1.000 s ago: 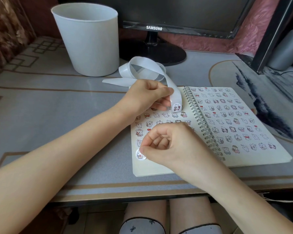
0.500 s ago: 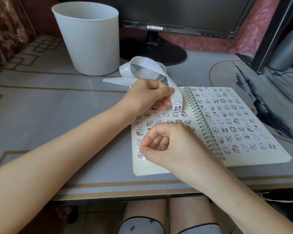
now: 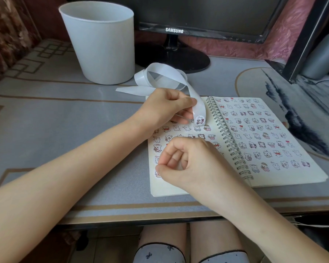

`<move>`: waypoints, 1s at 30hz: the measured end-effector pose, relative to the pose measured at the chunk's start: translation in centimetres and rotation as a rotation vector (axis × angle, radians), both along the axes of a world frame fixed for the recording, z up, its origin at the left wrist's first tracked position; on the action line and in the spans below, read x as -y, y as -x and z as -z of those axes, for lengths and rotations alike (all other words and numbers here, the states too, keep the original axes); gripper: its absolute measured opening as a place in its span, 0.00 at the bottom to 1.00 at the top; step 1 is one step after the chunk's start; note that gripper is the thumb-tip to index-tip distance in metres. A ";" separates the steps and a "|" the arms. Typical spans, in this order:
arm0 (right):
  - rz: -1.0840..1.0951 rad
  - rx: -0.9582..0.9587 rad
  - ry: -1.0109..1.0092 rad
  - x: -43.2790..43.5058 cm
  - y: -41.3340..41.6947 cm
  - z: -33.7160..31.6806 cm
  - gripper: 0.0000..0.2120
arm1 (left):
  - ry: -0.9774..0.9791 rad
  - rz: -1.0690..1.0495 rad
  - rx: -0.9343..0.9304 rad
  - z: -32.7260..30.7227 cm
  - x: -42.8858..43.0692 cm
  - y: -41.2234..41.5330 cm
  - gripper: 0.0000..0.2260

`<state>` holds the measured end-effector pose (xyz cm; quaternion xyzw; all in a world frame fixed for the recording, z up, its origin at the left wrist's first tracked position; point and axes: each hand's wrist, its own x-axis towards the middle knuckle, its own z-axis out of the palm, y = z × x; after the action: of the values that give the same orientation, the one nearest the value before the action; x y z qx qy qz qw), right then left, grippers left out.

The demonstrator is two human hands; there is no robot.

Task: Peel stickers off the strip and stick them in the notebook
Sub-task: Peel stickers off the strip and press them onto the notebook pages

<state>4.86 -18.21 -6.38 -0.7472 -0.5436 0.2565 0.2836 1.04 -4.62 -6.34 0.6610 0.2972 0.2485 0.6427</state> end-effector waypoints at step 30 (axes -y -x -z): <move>-0.019 -0.103 -0.055 -0.4 -1.6 0.8 0.09 | -0.012 0.005 -0.009 0.2 0.0 0.0 0.07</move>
<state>6.44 -17.76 -7.15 -0.7197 -0.5423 0.2822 0.3290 0.99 -4.63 -6.50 0.6667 0.2967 0.2456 0.6381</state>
